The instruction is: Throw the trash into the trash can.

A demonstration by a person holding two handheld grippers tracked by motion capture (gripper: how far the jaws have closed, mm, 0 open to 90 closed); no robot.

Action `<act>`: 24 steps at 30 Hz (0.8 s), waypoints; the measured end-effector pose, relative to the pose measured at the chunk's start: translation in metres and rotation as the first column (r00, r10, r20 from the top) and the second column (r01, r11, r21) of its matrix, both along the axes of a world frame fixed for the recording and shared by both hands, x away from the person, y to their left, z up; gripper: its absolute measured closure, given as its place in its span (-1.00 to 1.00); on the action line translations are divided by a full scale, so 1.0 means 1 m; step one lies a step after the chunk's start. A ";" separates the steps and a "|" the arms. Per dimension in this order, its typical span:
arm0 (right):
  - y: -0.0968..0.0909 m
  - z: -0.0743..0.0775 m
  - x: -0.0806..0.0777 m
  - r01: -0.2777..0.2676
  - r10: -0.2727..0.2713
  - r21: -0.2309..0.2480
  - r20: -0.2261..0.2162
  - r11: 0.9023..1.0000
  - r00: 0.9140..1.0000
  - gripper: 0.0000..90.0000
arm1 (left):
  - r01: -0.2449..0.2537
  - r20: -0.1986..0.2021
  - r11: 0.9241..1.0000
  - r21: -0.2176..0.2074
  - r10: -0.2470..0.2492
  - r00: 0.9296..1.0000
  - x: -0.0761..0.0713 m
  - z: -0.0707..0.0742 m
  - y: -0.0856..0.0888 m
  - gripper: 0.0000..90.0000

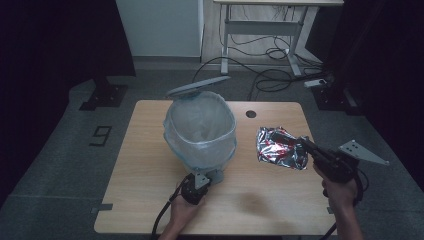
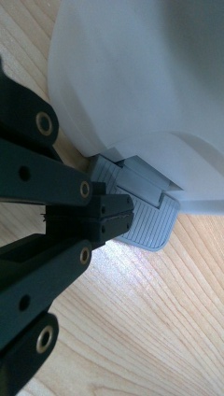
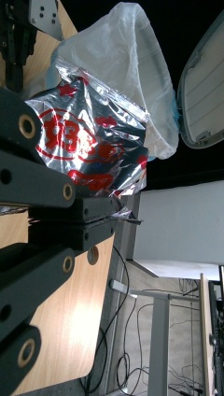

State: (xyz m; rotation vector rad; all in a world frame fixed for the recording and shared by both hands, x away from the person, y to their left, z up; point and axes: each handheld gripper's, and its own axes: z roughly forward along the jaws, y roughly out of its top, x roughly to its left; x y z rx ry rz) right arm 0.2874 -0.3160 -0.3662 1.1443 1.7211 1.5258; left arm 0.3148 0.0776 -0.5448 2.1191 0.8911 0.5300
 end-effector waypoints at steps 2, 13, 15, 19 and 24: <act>0.001 0.002 0.001 -0.001 0.001 -0.002 0.000 1.000 1.000 0.96 | 0.001 -0.001 1.000 0.001 -0.001 1.000 0.000 0.000 0.000 1.00; 0.011 0.009 0.008 -0.011 0.011 -0.018 0.005 1.000 1.000 0.96 | 0.000 -0.001 1.000 -0.001 0.000 1.000 0.000 0.000 0.000 1.00; 0.012 0.010 0.009 -0.012 0.012 -0.017 0.006 1.000 1.000 0.96 | 0.001 -0.002 1.000 -0.001 -0.001 1.000 0.000 0.000 0.000 1.00; 0.016 0.011 0.012 -0.017 0.017 -0.016 0.003 1.000 1.000 0.96 | 0.000 -0.001 1.000 -0.001 0.000 1.000 0.000 0.000 0.000 1.00; 0.020 0.012 0.016 -0.023 0.023 -0.016 0.003 1.000 1.000 0.96 | 0.001 0.003 1.000 0.003 -0.001 1.000 0.000 0.000 0.000 1.00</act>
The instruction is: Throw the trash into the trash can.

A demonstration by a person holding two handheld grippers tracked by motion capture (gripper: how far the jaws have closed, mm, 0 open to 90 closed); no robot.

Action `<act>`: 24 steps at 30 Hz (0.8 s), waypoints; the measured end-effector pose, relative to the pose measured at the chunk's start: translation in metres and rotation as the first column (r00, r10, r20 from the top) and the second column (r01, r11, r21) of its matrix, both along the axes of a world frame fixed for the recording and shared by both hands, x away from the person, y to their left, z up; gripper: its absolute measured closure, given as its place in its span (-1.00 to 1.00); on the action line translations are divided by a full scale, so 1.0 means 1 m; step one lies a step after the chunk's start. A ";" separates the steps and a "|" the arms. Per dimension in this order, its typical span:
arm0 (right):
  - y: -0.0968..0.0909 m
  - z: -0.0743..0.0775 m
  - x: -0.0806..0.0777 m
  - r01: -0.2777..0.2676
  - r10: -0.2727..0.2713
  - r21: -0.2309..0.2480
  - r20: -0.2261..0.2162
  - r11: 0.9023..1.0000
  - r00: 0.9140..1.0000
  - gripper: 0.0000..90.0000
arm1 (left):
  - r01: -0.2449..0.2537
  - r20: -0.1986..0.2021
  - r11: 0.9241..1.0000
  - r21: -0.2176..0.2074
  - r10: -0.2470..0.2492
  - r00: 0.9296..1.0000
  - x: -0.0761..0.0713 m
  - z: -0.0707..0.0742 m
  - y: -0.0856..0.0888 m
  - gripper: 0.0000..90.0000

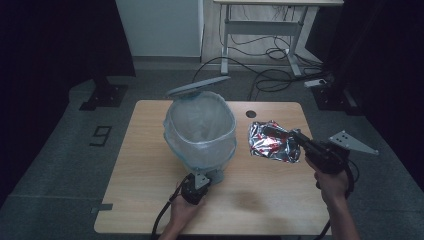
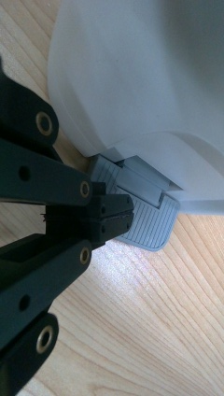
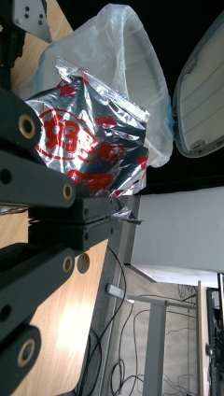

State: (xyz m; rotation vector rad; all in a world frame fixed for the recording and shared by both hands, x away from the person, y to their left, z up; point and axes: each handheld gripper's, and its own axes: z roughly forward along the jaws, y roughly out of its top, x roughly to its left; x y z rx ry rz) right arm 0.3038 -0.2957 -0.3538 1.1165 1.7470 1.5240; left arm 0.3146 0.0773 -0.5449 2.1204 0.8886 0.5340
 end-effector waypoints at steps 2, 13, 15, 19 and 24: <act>0.002 0.000 0.001 -0.003 0.003 0.001 0.001 1.000 1.000 0.96 | 0.000 0.000 1.000 0.000 0.000 1.000 0.000 0.000 0.000 1.00; 0.010 0.009 0.007 -0.018 0.019 -0.008 0.015 1.000 1.000 0.96 | 0.002 -0.001 1.000 -0.001 -0.002 1.000 0.000 0.000 0.000 1.00; 0.011 0.011 0.007 -0.017 0.018 -0.011 0.017 1.000 1.000 0.96 | 0.002 0.000 1.000 0.000 -0.002 1.000 0.000 0.000 0.000 1.00; 0.012 0.016 0.007 -0.018 0.018 -0.016 0.023 1.000 1.000 0.96 | 0.003 0.004 1.000 0.008 -0.003 1.000 0.000 0.000 0.000 1.00; 0.015 0.024 0.006 -0.022 0.023 -0.025 0.033 0.999 0.999 0.96 | 0.000 0.007 1.000 0.011 -0.001 1.000 -0.001 0.000 -0.001 1.00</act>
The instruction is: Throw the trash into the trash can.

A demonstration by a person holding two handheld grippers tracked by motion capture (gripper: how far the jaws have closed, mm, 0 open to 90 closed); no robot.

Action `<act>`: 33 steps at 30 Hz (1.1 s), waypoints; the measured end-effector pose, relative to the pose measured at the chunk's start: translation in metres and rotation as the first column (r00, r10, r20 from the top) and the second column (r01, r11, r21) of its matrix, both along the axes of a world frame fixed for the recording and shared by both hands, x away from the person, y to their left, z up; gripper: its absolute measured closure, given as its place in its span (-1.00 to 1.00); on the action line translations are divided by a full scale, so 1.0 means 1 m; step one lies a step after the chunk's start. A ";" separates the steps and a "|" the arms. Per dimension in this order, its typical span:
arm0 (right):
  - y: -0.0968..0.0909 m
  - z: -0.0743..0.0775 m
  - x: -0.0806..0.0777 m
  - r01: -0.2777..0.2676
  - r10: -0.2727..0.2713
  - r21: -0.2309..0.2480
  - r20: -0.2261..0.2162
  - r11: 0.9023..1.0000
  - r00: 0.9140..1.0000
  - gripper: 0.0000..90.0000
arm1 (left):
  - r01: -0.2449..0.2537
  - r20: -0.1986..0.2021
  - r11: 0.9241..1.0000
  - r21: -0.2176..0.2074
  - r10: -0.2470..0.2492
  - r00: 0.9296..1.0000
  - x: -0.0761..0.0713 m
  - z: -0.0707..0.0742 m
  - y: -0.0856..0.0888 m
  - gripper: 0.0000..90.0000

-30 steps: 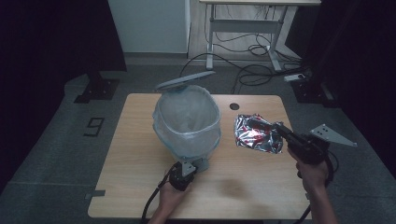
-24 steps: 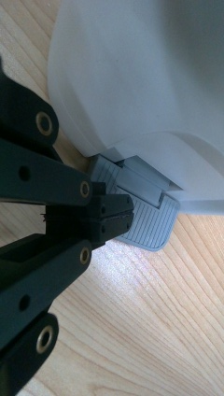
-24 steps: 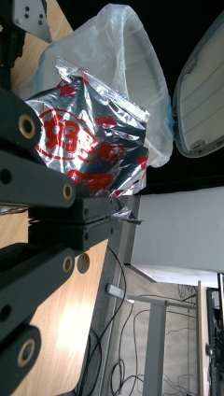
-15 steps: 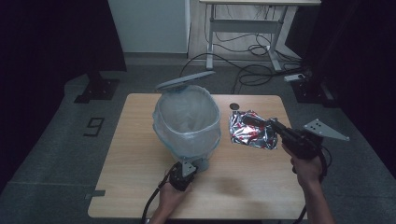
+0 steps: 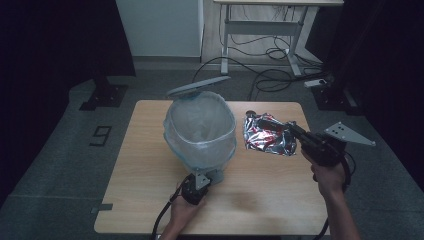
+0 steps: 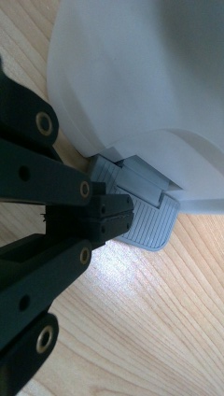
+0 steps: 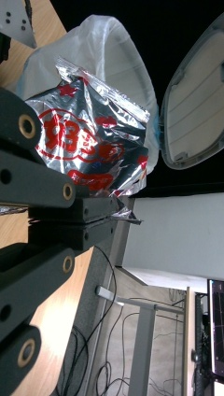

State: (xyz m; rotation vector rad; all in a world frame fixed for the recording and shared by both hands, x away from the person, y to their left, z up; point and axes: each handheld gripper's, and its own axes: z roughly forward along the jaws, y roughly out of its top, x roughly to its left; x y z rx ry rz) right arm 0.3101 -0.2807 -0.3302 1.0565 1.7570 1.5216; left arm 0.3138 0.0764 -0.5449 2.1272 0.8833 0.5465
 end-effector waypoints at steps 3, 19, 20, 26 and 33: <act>0.003 0.004 0.002 -0.005 0.005 -0.006 0.003 1.000 1.000 0.96 | -0.001 -0.002 1.000 -0.002 0.001 1.000 0.000 0.000 0.000 1.00; 0.020 0.015 0.017 -0.018 0.018 -0.011 -0.001 1.000 1.000 0.96 | 0.001 -0.004 1.000 -0.007 -0.001 1.000 0.001 0.000 0.000 1.00; 0.021 0.015 0.018 -0.019 0.019 -0.011 0.000 1.000 1.000 0.96 | 0.001 -0.004 1.000 -0.006 -0.001 1.000 0.001 0.000 0.000 1.00; 0.025 0.018 0.020 -0.021 0.021 -0.010 -0.003 1.000 1.000 0.96 | 0.002 -0.005 1.000 -0.007 -0.002 1.000 0.001 0.000 0.001 1.00; 0.032 0.023 0.024 -0.027 0.027 -0.018 0.000 0.999 1.000 0.96 | 0.001 -0.006 1.000 -0.008 -0.001 1.000 0.001 0.000 0.001 1.00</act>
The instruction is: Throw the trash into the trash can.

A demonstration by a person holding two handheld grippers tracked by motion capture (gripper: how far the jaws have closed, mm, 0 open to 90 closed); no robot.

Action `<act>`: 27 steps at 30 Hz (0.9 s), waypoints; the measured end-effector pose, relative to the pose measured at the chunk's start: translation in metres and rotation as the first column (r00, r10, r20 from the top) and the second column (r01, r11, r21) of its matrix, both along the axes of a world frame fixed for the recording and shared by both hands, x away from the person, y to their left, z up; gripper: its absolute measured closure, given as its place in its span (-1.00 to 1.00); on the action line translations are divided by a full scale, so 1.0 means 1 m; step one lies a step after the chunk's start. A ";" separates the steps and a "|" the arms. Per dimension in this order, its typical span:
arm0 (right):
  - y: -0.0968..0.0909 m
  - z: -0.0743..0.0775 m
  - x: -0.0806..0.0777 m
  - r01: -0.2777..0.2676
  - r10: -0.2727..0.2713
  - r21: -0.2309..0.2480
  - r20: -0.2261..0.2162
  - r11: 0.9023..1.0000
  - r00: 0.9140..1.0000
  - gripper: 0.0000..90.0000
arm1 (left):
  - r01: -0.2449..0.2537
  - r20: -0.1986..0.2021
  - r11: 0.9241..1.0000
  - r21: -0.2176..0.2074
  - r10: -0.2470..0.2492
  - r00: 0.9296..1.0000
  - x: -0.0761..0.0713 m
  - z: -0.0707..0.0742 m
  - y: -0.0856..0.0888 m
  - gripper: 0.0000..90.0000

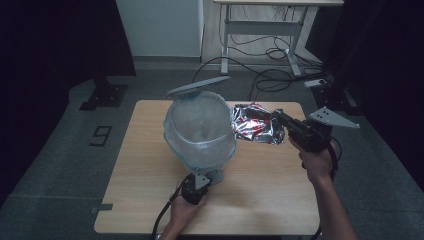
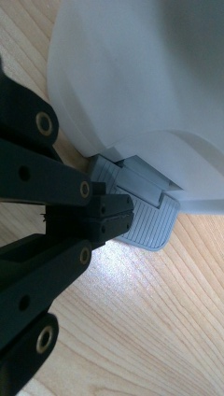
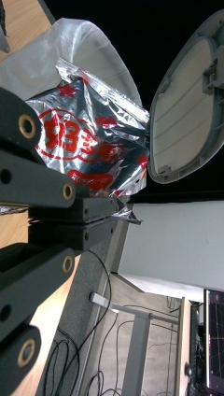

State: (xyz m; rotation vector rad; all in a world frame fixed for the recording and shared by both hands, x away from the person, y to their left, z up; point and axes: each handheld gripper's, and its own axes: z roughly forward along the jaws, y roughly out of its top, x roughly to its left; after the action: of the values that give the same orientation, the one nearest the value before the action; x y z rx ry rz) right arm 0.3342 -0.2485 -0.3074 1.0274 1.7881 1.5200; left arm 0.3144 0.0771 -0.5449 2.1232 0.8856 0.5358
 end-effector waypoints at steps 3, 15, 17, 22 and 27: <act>0.003 0.001 0.003 -0.004 0.004 0.002 -0.001 1.000 1.000 0.96 | 0.000 0.000 1.000 0.000 0.000 1.000 0.000 0.000 0.000 1.00; 0.025 0.008 0.013 -0.027 0.027 -0.003 -0.003 1.000 1.000 0.96 | -0.001 -0.001 1.000 -0.002 0.001 1.000 0.000 0.000 0.000 1.00; 0.027 0.009 0.015 -0.029 0.029 -0.001 -0.004 1.000 1.000 0.96 | -0.001 -0.001 1.000 -0.003 0.001 1.000 0.000 0.000 0.000 1.00; 0.032 0.010 0.019 -0.031 0.031 0.000 -0.007 1.000 0.999 0.96 | -0.001 -0.001 1.000 -0.003 0.001 1.000 0.000 0.000 0.000 1.00; 0.036 0.010 0.022 -0.035 0.035 -0.001 -0.010 0.999 0.999 0.96 | -0.001 -0.001 1.000 -0.003 0.001 1.000 0.000 0.000 0.000 1.00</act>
State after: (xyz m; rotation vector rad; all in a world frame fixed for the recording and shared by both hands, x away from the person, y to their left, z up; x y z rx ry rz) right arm 0.3558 -0.2122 -0.2978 1.0102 1.8229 1.5364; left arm 0.3145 0.0772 -0.5450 2.1202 0.8877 0.5340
